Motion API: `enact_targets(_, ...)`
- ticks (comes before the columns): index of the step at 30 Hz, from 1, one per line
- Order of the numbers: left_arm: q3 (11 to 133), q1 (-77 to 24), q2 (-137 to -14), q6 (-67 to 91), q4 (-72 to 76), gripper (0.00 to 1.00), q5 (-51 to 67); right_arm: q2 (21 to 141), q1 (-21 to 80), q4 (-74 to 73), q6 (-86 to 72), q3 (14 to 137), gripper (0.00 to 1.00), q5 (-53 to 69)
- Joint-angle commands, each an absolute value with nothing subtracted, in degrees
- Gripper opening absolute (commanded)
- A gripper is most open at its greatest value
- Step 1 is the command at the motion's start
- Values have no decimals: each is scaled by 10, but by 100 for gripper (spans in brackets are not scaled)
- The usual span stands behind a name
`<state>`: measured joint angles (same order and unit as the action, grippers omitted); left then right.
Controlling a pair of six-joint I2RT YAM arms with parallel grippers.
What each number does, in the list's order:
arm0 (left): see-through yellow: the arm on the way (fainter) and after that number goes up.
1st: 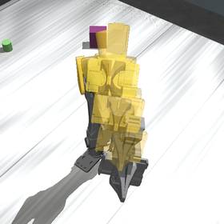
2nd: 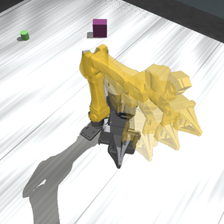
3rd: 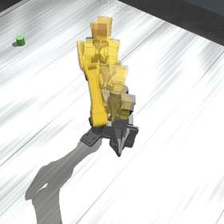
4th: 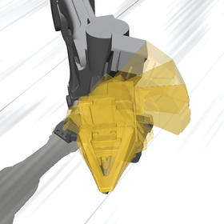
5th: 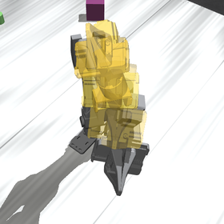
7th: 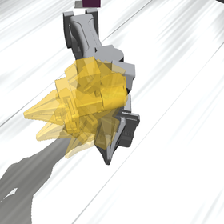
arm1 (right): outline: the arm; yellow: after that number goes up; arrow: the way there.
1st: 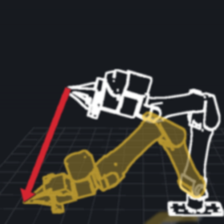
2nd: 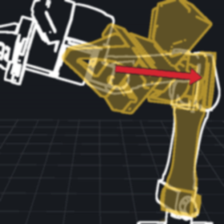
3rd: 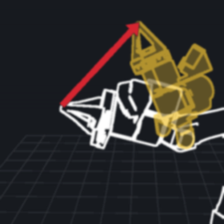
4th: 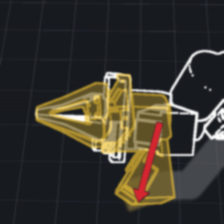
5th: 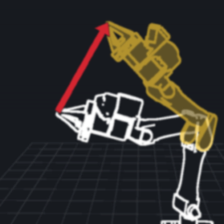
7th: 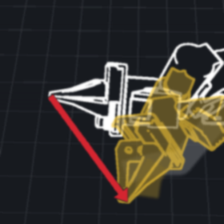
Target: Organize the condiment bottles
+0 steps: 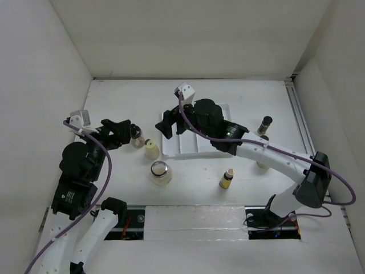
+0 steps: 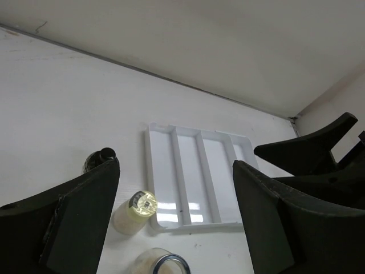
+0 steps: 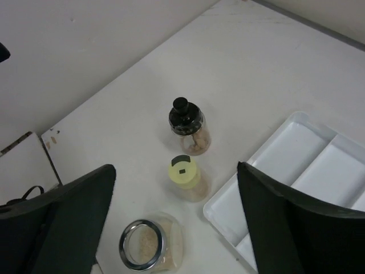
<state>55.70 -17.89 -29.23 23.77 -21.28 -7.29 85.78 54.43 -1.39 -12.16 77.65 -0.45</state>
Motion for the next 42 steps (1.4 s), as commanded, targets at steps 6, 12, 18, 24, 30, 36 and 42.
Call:
enact_targets(6,624,-178,-268,235,-234,63,-111,925,585,-31,-98,898,20,-22)
enact_targets(12,670,-183,-236,236,-226,2,-173,1017,591,-50,-92,992,0,-22)
enact_targets(18,657,-183,-236,241,-226,20,-187,1170,610,-150,-62,1180,56,-58)
enact_targets(24,622,-183,-218,241,-226,44,-202,1244,615,-156,-62,1234,76,-74)
enact_targets(30,585,-188,-213,246,-204,45,-177,1316,615,-168,-62,1276,80,-110)
enact_targets(36,560,-188,-213,246,-192,45,-149,1332,615,-127,-62,1271,80,-146)
enact_targets(42,548,-193,-213,246,-181,45,-144,1359,615,-98,-69,1276,68,-145)
